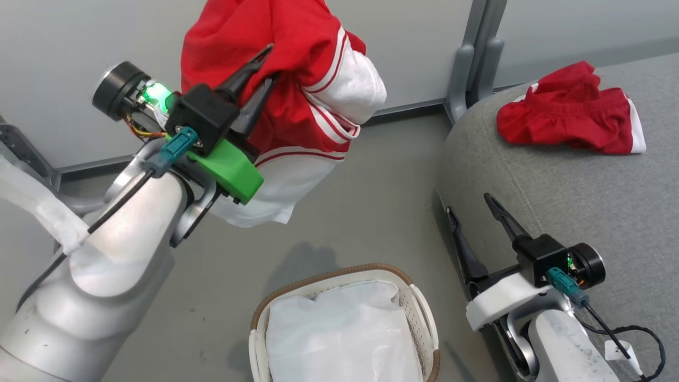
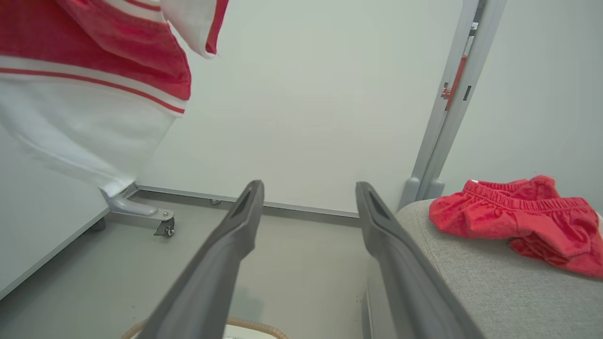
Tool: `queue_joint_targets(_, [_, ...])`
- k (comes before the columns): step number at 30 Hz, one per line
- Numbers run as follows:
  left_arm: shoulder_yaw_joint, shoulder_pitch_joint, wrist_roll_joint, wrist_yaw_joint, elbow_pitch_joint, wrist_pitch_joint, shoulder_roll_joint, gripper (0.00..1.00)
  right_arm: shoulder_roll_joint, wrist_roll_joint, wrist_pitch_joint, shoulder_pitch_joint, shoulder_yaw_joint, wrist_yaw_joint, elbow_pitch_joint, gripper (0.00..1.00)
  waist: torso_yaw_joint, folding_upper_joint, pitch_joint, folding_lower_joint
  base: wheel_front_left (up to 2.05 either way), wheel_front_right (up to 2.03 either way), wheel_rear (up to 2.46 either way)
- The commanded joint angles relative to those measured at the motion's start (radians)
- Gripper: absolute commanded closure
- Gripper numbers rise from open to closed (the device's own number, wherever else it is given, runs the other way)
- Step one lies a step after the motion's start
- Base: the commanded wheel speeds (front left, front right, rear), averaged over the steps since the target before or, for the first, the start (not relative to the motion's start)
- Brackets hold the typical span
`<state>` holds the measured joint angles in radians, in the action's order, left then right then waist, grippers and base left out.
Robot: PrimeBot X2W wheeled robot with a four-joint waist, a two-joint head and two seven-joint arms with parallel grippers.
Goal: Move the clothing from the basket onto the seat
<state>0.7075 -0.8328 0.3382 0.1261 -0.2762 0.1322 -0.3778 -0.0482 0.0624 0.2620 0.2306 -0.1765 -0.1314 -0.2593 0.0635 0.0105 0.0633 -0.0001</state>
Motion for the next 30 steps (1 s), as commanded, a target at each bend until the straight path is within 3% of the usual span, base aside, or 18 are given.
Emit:
queue_joint_targets(1, [-0.008,-0.018,0.011,-0.003,0.006,-0.008,-0.006,1.0,-0.004,0.007,0.005,0.009,-0.011,0.001,-0.002,0.0,0.0,-0.0105,-0.021,0.0001,0.0,0.0,0.0])
queue_joint_targets(13, [0.026,-0.029,0.027,-0.002,0.007,-0.017,0.027,1.0,-0.004,0.005,0.005,0.123,-0.171,0.001,-0.006,0.0,-0.002,-0.0105,-0.034,0.0001,0.0,0.0,0.0])
queue_joint_targets(21, [0.076,-0.019,0.037,0.002,0.027,-0.018,0.053,1.0,-0.004,-0.045,0.004,0.252,-0.242,0.001,-0.079,0.0,-0.022,-0.0105,-0.043,0.0001,0.0,0.0,0.0])
queue_joint_targets(30, [0.122,0.003,0.05,0.002,0.039,-0.015,0.068,1.0,-0.004,-0.004,0.005,0.34,-0.371,0.001,-0.159,0.0,-0.036,-0.0105,-0.05,0.0001,0.0,0.0,0.0])
